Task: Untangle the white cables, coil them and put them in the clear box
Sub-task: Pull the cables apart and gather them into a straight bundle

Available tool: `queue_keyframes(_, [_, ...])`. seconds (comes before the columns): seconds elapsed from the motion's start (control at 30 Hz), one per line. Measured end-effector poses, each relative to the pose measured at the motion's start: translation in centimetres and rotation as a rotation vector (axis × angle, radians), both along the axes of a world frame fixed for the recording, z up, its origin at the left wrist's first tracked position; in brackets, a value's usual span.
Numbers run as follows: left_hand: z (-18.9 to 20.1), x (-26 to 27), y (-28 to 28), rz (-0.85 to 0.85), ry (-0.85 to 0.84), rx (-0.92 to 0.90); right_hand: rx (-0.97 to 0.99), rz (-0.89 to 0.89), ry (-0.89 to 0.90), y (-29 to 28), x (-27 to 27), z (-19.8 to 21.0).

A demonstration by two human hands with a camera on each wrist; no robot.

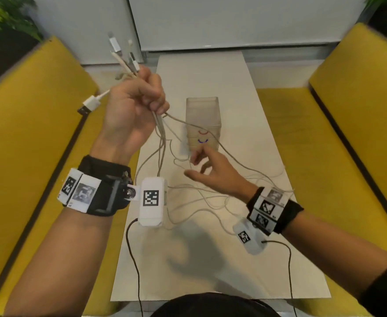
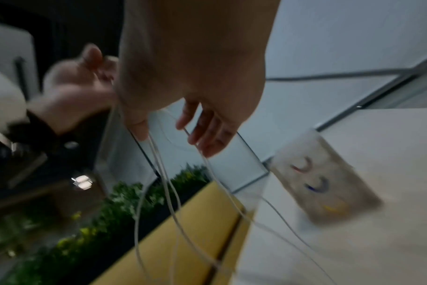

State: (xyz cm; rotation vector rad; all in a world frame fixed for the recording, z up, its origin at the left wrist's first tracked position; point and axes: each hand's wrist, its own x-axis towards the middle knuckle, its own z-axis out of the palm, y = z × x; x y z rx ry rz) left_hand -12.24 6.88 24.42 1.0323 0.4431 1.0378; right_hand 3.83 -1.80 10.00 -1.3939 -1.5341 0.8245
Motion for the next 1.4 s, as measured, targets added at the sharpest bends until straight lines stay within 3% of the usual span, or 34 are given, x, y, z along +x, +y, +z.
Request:
queue_keyframes(0.07, [-0.1,0.8,-0.5,-0.012,-0.004,-0.024,-0.082,0.071,0.067,1.3,-0.2,2.9])
queue_keyframes(0.13, [-0.4,1.7,-1.3,-0.032,-0.006,-0.024,-0.103,0.116,0.025,2.7,-0.6,4.7])
queue_keyframes(0.33, [0.0,2.5,-2.3,-0.093,0.021,-0.022,-0.055,0.306,-0.205,4.3,-0.3,6.1])
queue_keyframes(0.43, [0.1,1.1,-1.4,-0.126,-0.061,-0.048,-0.064,0.305,-0.299,3.8,1.1,5.9])
queue_keyframes(0.6, [1.7,-0.8,-0.5,-0.131,-0.2,-0.068,-0.177,0.366,-0.204,3.7,4.6,5.9])
queue_keyframes(0.73, [2.9,-1.6,-0.1,-0.106,-0.286,-0.066,-0.138,0.389,-0.159,3.7,5.8,5.9])
queue_keyframes(1.17, [2.7,-1.5,0.3,-0.021,-0.326,-0.028,-0.374,0.458,-0.301,3.4,8.8,0.9])
queue_keyframes(1.3, [3.9,-2.2,0.7,0.006,-0.393,0.02,-0.457,0.446,-0.489,2.0,9.1,-2.8])
queue_keyframes(1.4, [4.9,-2.5,0.8,-0.002,-0.416,0.076,-0.643,0.394,-0.652,0.2,9.8,-6.1])
